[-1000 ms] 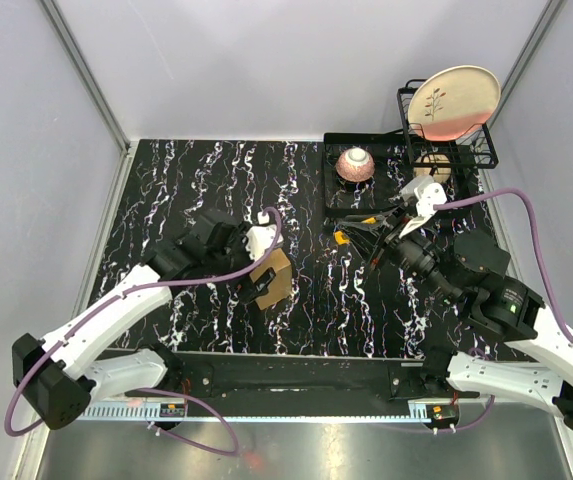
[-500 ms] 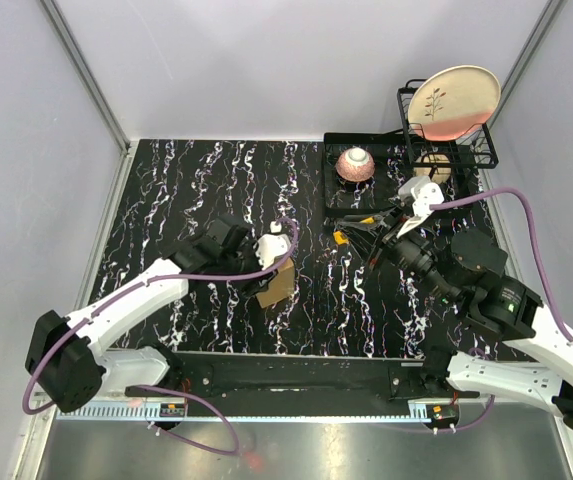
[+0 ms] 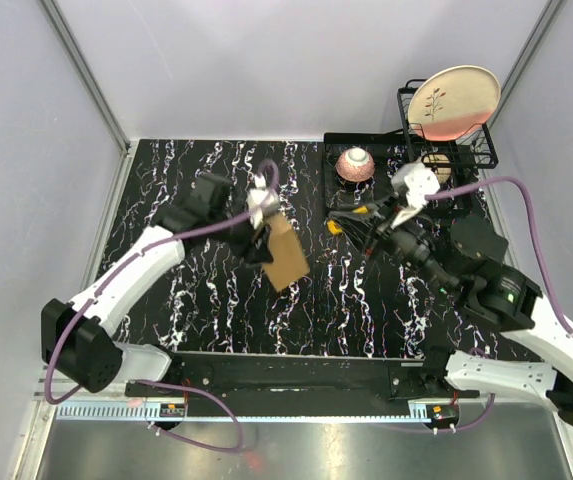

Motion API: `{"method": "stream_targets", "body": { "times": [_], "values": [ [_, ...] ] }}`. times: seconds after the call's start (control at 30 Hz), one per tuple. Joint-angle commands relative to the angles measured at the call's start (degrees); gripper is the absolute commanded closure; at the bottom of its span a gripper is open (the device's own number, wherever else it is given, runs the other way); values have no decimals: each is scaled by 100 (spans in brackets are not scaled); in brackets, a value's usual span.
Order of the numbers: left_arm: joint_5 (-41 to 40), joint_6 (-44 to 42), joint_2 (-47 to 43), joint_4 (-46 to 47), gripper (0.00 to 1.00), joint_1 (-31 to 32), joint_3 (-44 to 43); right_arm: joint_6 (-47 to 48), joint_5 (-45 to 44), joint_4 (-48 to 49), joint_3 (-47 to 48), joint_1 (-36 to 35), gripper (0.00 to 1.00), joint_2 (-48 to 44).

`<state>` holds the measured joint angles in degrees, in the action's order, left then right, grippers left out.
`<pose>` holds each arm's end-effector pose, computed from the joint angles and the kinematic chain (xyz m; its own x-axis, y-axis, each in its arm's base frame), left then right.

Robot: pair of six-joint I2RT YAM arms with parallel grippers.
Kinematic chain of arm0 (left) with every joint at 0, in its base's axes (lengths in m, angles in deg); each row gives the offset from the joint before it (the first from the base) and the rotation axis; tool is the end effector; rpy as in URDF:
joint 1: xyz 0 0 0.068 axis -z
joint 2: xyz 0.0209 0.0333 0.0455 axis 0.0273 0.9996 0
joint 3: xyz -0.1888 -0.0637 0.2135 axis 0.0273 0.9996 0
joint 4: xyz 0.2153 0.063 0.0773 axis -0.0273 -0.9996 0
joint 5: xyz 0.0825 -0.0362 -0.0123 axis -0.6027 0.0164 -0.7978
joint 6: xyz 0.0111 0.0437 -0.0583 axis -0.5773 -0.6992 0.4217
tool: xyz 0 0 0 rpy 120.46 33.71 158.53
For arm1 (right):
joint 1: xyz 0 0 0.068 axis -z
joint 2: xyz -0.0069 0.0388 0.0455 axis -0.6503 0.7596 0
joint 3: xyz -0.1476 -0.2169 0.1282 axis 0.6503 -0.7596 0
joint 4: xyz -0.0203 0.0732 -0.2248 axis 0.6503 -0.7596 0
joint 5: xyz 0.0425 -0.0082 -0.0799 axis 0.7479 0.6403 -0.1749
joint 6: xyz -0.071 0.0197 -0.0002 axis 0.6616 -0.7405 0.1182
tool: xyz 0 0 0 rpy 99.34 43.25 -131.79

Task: Unpack the express box
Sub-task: Pick up the express box from the center of the board, then cut the express box.

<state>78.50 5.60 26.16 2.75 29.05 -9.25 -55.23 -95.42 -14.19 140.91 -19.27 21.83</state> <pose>0.1996 -0.1570 0.3014 -0.4112 0.5494 -0.7273 0.8944 0.3973 -0.2055 0.0852 0.1206 0.4754 0.0235 0.0897 -0.9957 -0.7388 0.6726 0.0432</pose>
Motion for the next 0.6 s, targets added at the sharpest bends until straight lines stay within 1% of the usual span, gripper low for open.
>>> {"method": "stream_targets", "body": {
  "times": [0.0, 0.03, 0.1, 0.13, 0.2, 0.23, 0.27, 0.3, 0.33, 0.37, 0.43, 0.57],
  "values": [
    [2229, 816, -78, -81, 77, -643, -1495, 707, 432, 181, 1083, 7, 100, 975],
    [2701, 931, -104, -90, 77, -714, -1585, 812, 467, 190, 1217, 7, 100, 1098],
    [3126, 1317, -209, 76, 78, -916, -1699, 1181, 581, 364, 1428, -11, 100, 1283],
    [3580, 1658, -245, 225, 78, -986, -1665, 1426, 599, 426, 1455, -2, 100, 1345],
    [3978, 2141, -315, 927, 78, -1153, -1464, 1665, 669, 497, 1587, -19, 100, 1424],
    [4276, 2745, -333, 1252, 78, -1197, -1367, 1970, 669, 515, 1622, -54, 100, 1494],
    [4401, 3117, -376, 2081, 78, -1250, -1253, 2156, 678, 628, 1631, -107, 100, 1512],
    [4463, 3521, -394, 2586, 78, -1268, -973, 2367, 661, 716, 1614, -160, 100, 1521],
    [4672, 4255, -368, 2991, 78, -1312, -875, 2761, 634, 787, 1614, -265, 100, 1565],
    [4788, 4533, -237, 3482, 77, -1312, -830, 2947, 573, 901, 1614, -318, 100, 1565],
    [4868, 4877, -105, 3689, 77, -1373, -768, 3455, 599, 998, 1658, -493, 100, 1565],
    [4842, 5019, 53, 3708, 78, -1400, -707, 4012, 730, 1104, 1772, -722, 100, 1635]
  ]
}}
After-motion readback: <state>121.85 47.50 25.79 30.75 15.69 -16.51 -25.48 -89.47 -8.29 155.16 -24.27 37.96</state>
